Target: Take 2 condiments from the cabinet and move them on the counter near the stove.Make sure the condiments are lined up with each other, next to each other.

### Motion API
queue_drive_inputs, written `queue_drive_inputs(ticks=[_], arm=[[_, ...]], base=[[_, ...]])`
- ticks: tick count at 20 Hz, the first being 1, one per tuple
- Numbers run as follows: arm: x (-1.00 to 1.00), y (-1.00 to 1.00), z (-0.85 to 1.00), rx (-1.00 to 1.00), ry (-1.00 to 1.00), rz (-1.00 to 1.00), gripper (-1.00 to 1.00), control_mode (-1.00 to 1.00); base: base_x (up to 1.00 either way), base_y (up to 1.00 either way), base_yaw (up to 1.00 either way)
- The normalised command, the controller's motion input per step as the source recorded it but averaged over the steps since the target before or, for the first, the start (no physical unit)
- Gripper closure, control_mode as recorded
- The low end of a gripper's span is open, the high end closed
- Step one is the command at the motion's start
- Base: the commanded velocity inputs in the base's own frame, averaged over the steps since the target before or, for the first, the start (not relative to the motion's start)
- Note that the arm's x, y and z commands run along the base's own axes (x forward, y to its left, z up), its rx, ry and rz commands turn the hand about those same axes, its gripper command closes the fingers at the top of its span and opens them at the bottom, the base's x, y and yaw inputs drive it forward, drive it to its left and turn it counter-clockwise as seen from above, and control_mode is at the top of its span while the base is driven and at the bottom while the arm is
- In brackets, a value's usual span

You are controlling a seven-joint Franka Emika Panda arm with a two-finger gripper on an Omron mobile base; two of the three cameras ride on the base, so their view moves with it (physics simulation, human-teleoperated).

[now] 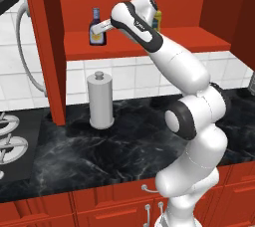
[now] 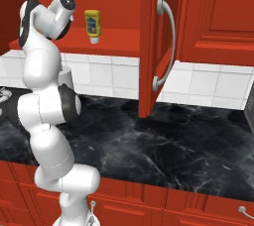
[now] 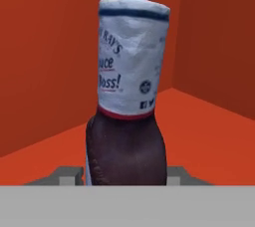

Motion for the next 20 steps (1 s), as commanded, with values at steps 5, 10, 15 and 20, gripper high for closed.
queue_drive_inputs(ticks=[5,10,15,20], arm=[[-0.03,0.00,-0.01,0.00,0.00,0.00,1.00,-1.00],[-0.41,-0.06,-0.25,0.00,-0.07,0.00,1.00,-1.00],[-0.83,-0.30,-0.04,0.00,-0.14,-0.07,1.00,-1.00],[-1.00,-0.57,0.22,0.00,-0.10,-0.19,1.00,-1.00]], base=[[0.00,0.00,0.00],[0.00,0.00,0.00],[0.00,0.00,0.00],[0.00,0.00,0.00]])
